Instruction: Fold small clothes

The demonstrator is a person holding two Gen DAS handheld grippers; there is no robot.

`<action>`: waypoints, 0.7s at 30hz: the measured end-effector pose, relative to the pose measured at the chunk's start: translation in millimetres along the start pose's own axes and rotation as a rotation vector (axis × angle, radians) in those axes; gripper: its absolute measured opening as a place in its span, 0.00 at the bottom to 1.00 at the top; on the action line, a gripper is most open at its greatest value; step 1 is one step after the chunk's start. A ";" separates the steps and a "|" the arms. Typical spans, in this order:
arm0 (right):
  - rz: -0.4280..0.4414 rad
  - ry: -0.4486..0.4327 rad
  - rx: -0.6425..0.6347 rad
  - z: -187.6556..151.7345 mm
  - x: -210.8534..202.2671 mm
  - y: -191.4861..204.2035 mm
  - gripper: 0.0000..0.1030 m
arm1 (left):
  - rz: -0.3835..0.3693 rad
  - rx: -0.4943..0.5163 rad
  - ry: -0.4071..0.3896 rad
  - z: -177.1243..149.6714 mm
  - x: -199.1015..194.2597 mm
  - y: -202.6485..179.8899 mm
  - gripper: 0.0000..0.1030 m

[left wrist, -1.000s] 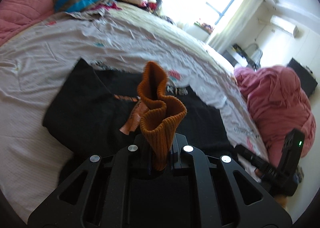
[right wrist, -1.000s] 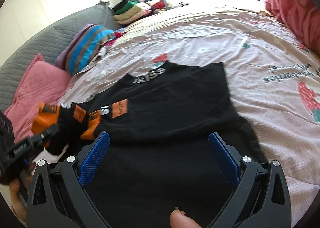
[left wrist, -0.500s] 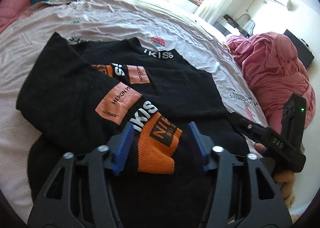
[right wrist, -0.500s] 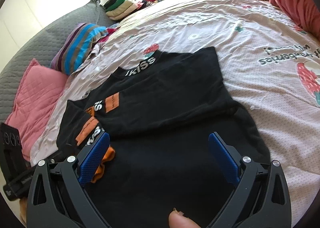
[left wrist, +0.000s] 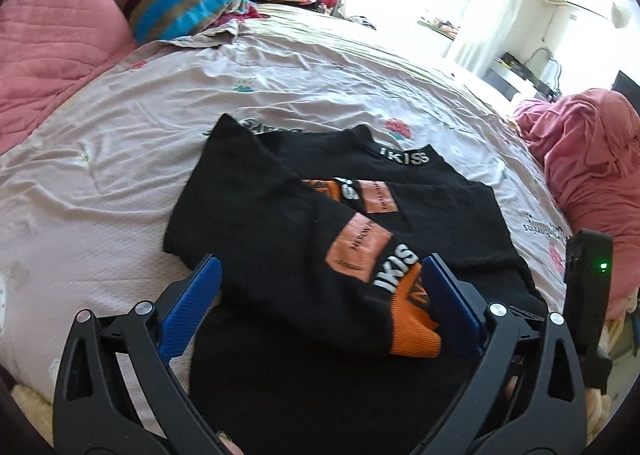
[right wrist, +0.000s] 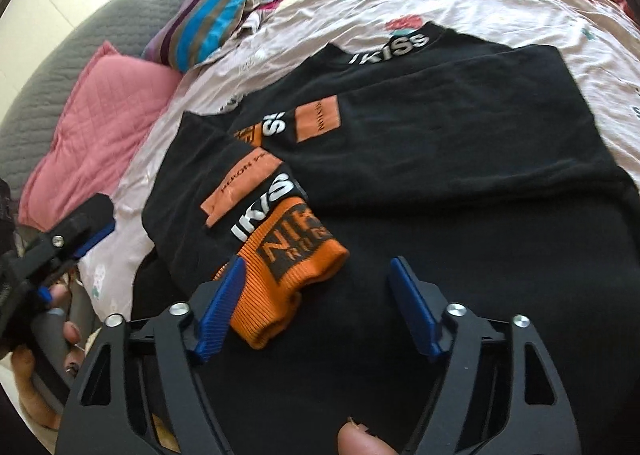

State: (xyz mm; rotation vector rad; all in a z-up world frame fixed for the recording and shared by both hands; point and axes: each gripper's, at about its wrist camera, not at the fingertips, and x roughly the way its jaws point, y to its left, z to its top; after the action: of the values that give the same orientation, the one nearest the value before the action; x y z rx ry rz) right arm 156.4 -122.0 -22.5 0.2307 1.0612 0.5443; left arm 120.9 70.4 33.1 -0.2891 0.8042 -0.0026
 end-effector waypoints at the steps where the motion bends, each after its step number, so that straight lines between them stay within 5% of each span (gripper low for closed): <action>1: 0.001 0.003 -0.005 1.0 4.3 3.3 0.56 | 0.003 -0.007 0.002 -0.2 0.0 4.1 0.91; 6: -0.003 0.022 -0.059 6.3 14.9 17.4 0.13 | 0.008 -0.030 0.007 -2.5 0.9 15.4 0.91; 21: -0.051 -0.255 -0.355 68.4 -64.1 64.2 0.10 | 0.022 -0.090 -0.005 -5.8 -6.4 41.0 0.91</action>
State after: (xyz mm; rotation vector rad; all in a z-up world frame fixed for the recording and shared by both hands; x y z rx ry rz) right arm 172.3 -96.2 87.0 -0.0399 0.7064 0.6290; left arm 107.9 109.0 23.3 -0.3652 0.8035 0.0546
